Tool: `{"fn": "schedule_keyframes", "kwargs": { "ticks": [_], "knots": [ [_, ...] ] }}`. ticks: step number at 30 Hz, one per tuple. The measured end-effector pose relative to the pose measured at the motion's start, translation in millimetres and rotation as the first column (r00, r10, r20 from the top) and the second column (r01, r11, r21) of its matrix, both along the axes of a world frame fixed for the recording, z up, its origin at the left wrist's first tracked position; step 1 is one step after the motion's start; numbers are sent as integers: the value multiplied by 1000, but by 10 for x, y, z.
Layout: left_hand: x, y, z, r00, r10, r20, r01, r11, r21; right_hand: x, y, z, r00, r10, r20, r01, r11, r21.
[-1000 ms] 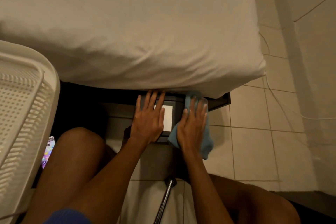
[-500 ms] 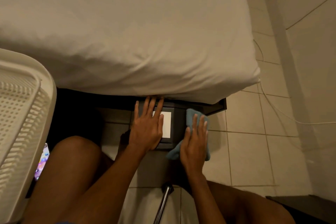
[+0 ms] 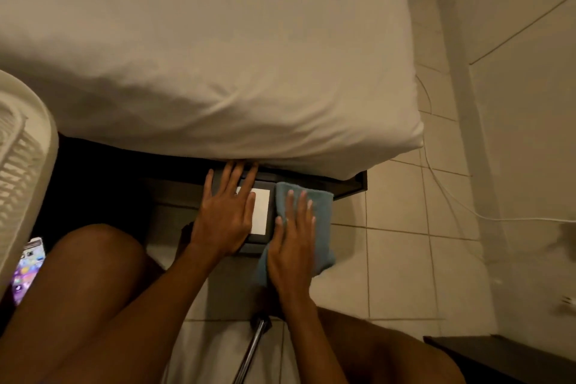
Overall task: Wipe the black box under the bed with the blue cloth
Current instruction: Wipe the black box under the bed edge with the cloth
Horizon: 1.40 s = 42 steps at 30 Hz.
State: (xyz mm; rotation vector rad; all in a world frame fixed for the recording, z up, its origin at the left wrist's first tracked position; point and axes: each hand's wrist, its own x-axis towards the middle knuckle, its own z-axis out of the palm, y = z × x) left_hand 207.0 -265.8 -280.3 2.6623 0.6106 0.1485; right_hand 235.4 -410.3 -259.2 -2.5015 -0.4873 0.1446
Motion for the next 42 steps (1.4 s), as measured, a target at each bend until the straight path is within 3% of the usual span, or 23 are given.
{"fn": "schedule_keyframes", "kwargs": {
  "ticks": [2,6,10,12,16,21,23,26,27,30,32,36,37,40,42],
  "knots": [
    [-3,-7,10,1000,-5,1,5,1000,-14,-58,-289,-47,999,12,32,-13,1000,16],
    [5,-5,11,1000,-9,-12,9,1000,15,424,-22,-66,953,-303,-26,303,953,3],
    [-12,0,30,1000,-4,-17,4,1000,-3,63,1,-8,999,32,-6,-32,999,39],
    [-7,-6,43,1000,-5,-24,4,1000,-11,-7,-313,-55,997,72,-6,-71,997,41],
    [5,-2,7,1000,-3,-21,4,1000,17,502,-125,-75,961,-271,-60,272,962,18],
    [-8,5,5,999,-7,-35,7,1000,2,13,-214,0,991,127,-33,-127,992,-14],
    [-5,-3,13,999,-7,-33,7,1000,2,81,-351,-45,995,93,-42,-93,996,0],
    [8,1,2,1000,-5,-26,5,1000,19,417,1,-25,984,-173,-37,172,985,-12],
    [12,7,2,1000,-5,-27,6,1000,17,419,129,11,985,-169,-37,168,985,-23],
    [-5,2,27,1000,-14,-28,14,1000,-1,57,102,24,992,122,-22,-122,992,-12],
    [-6,-4,42,999,-17,-29,17,1000,-7,-12,-158,16,984,174,-36,-174,985,2],
    [8,7,19,1000,-11,-23,12,1000,3,399,97,18,986,-166,-10,166,986,-3],
    [9,15,16,1000,-12,-22,12,1000,1,388,196,40,991,-130,-15,130,991,-21],
    [-15,5,24,1000,-14,-20,14,1000,-5,71,44,1,981,194,-22,-195,981,-25],
    [-15,-1,25,1000,-14,-23,14,1000,-6,49,-245,-6,975,220,-30,-221,975,-23]
  ]
}}
